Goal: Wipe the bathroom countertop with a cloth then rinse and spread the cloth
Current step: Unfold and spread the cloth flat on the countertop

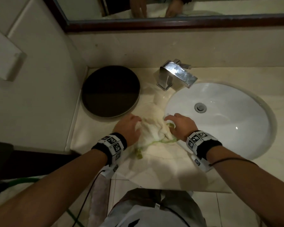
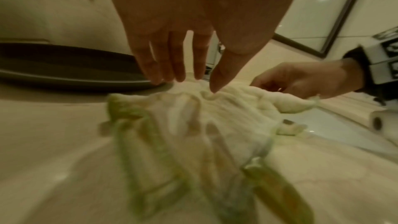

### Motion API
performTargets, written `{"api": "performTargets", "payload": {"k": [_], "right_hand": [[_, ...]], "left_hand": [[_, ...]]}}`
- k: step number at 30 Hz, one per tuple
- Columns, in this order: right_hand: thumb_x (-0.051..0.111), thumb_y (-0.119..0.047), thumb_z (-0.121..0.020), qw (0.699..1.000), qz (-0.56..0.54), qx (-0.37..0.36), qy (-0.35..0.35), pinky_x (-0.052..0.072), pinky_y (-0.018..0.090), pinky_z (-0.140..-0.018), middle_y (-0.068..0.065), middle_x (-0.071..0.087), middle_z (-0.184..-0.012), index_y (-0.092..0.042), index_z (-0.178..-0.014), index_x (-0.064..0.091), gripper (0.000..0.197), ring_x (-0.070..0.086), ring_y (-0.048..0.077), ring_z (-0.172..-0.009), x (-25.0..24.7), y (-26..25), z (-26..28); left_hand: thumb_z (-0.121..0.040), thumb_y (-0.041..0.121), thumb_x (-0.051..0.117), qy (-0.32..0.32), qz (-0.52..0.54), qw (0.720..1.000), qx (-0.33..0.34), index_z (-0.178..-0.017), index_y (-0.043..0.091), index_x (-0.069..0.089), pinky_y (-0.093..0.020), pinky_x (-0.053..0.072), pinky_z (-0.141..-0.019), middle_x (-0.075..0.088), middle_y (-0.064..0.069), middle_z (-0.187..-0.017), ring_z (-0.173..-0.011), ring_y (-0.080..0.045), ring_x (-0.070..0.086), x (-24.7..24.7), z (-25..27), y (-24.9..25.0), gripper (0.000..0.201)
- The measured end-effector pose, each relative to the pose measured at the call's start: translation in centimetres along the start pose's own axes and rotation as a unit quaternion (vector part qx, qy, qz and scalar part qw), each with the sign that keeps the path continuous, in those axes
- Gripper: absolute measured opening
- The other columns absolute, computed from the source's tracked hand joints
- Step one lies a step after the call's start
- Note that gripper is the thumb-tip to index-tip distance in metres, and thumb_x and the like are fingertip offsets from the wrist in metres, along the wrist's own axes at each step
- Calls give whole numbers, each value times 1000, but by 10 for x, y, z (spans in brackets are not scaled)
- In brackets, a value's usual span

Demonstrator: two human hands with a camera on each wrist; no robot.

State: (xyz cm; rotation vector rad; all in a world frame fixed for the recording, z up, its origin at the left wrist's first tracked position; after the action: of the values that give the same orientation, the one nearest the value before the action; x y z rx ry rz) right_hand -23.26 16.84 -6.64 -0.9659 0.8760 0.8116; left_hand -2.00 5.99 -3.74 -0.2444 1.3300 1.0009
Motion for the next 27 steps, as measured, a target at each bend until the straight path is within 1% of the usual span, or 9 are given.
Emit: {"api": "performTargets", "payload": {"k": [4, 7, 11, 14, 16, 18, 20, 23, 27], "right_hand": [[49, -31, -96, 998, 43, -41, -7, 43, 33, -83, 1, 65, -118, -30, -115, 63, 24, 60, 30, -104, -7, 1, -8], [49, -26, -94, 999, 21, -15, 20, 45, 34, -74, 6, 70, -97, -25, -98, 65, 16, 62, 33, -89, -12, 7, -14], [49, -22, -93, 997, -58, 37, 25, 49, 38, -69, 8, 68, -81, -21, -93, 58, 9, 60, 34, -75, -4, 8, -16], [48, -15, -93, 952, -231, 185, 84, 51, 38, -70, 10, 68, -81, -17, -90, 57, 10, 60, 31, -72, 1, 15, -25], [45, -8, -93, 878, -389, 273, 60, 48, 33, -54, 14, 69, -78, -12, -93, 57, 13, 60, 28, -60, 1, 17, -31], [45, -5, -94, 820, -486, 300, 22, 39, 24, -44, 15, 66, -73, -10, -100, 52, 11, 55, 24, -50, -5, 12, -33], [54, -6, -91, 821, -491, 289, -20, 40, 21, -44, 12, 63, -71, -12, -106, 50, 17, 52, 22, -47, -10, 7, -32], [62, -13, -87, 843, -449, 289, -71, 44, 27, -52, 12, 63, -77, -13, -115, 50, 30, 54, 23, -53, -8, 3, -30], [66, -14, -85, 827, -477, 282, -94, 43, 30, -56, 12, 61, -83, -16, -121, 51, 39, 53, 22, -59, 2, 2, -28]], "left_hand": [[-88, 35, 56, -60, -68, 990, -105, -131, 21, 45, -37, 40, -101, 41, -6, -136, -125, -26, 42, -12, 13, -32, 47], [-88, 38, 58, -67, -71, 988, -123, -132, 20, 44, -38, 41, -101, 40, -7, -137, -126, -26, 40, -12, 19, -44, 49], [-85, 45, 62, -26, -50, 980, -190, -133, 17, 39, -39, 45, -96, 48, -9, -133, -121, -29, 48, -10, 24, -47, 60], [-83, 49, 64, -70, 0, 961, -268, -128, 14, 44, -36, 49, -87, 59, -11, -120, -108, -32, 57, -7, 22, -52, 60], [-81, 50, 67, -87, 18, 953, -290, -114, 14, 57, -32, 49, -80, 65, -10, -110, -101, -30, 61, -6, 20, -55, 51], [-79, 46, 71, -78, 57, 946, -309, -100, 13, 65, -30, 49, -76, 68, -9, -100, -94, -29, 64, -6, 18, -58, 40], [-80, 35, 71, -52, 105, 939, -323, -93, 15, 66, -31, 50, -75, 68, -8, -94, -91, -28, 64, -6, 16, -60, 24], [-81, 25, 67, -21, 146, 934, -327, -87, 19, 64, -32, 50, -75, 66, -7, -92, -91, -28, 62, -7, 14, -63, 9], [-77, 35, 72, -31, 210, 914, -346, -90, 18, 57, -33, 51, -77, 61, -2, -88, -88, -25, 60, -1, 17, -62, 26]]}}
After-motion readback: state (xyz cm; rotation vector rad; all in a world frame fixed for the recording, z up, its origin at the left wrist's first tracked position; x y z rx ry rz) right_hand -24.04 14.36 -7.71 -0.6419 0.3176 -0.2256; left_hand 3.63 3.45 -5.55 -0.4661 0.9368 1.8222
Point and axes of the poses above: each hand's wrist, its own z-axis away from the middle knuckle, its own x-axis out of the palm, y = z × x, the point moved 1 cm from there along -z, towards the middle knuckle
